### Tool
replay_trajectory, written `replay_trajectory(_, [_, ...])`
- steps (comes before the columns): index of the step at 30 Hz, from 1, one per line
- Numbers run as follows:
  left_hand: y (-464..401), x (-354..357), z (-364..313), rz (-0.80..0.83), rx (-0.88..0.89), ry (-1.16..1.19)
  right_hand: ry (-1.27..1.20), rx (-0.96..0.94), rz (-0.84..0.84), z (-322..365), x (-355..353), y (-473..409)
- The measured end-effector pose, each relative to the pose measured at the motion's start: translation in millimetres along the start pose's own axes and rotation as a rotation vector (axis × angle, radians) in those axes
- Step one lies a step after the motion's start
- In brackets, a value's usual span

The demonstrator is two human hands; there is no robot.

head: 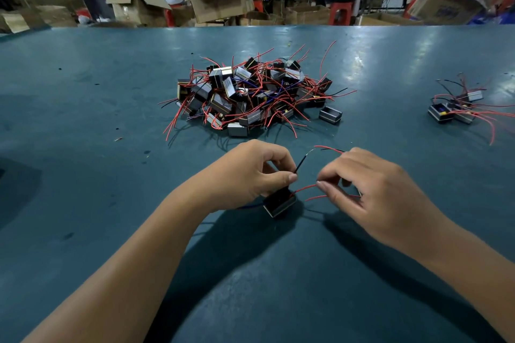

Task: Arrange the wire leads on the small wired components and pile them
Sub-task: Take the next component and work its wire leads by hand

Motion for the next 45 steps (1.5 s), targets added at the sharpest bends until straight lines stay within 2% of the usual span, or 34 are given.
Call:
replay_trajectory(6, [-4.3, -6.5, 8.3, -0.169, -0.05, -0.098, -0.029, -0.15, 0.089, 23.2, 11.7, 6.4])
replay_trajectory(9, [-4.1, -3.7, 4.8, -0.242, -0.055, -0.169, -0.177, -0.147, 0.172, 22.8, 17.9, 8.5])
replay_trajectory(11, [-4.0, 2.0, 0.4, -0.247, -0.053, -0.206, -0.322, 0.029, -0.021, -4.4, -4.6, 2.0])
replay_trajectory(13, [-3.2, 5.7, -2.3, -0.254, -0.058, -0.232, -0.318, 0.27, -0.315, -45.5, -32.7, 4.0])
replay_trajectory(14, [-2.5, 6.5, -4.0, -0.264, -0.056, -0.241, -0.306, 0.393, -0.404, -65.4, -38.2, 8.7])
replay_trajectory(16, [-1.2, 8.4, -7.6, -0.279, -0.044, -0.249, -0.361, 0.598, -0.451, -96.0, -29.9, 16.0])
replay_trajectory(18, [-0.7, 10.8, -9.9, -0.274, -0.039, -0.251, -0.447, 0.715, -0.419, -108.3, -14.6, 18.0])
replay_trajectory(22, [-0.6, 10.7, -9.8, -0.28, -0.044, -0.228, -0.315, 0.622, -0.272, -88.7, 1.3, 5.5])
replay_trajectory(25, [-1.3, 5.7, -6.3, -0.288, -0.059, -0.208, -0.165, 0.492, -0.281, -68.4, -5.6, -1.2])
replay_trajectory(28, [-0.8, 2.7, -5.7, -0.285, -0.065, -0.224, -0.139, 0.411, -0.258, -56.3, -6.0, -6.0])
replay_trajectory(31, [-0.4, 2.8, -11.8, -0.281, -0.029, -0.298, -0.193, 0.423, -0.234, -58.5, -1.3, -5.8])
replay_trajectory(33, [1.9, 0.4, -24.8, -0.326, 0.06, -0.357, -0.236, 0.458, -0.241, -63.2, 0.8, -4.6])
replay_trajectory(36, [9.6, -1.7, -48.6, -0.38, 0.22, -0.265, -0.237, 0.444, -0.258, -63.5, 1.6, -4.8])
replay_trajectory(38, [11.7, 3.9, -56.2, -0.332, 0.285, -0.195, -0.24, 0.435, -0.268, -64.3, 0.9, -5.1])
replay_trajectory(41, [9.1, 13.2, -54.6, -0.252, 0.305, -0.192, -0.263, 0.469, -0.26, -69.1, 3.0, -3.4])
replay_trajectory(45, [4.2, 13.5, -46.0, -0.26, 0.263, -0.177, -0.374, 0.506, -0.274, -73.1, 5.5, -1.6])
Point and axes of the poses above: each hand's wrist, its own y-axis away from the middle knuckle, its own x-axis out of the palm, z = x × y, the point moved 10 cm from there along -y, towards the middle knuckle, and after that the axes turned 6 degrees about -y, right-handed, at the moved point
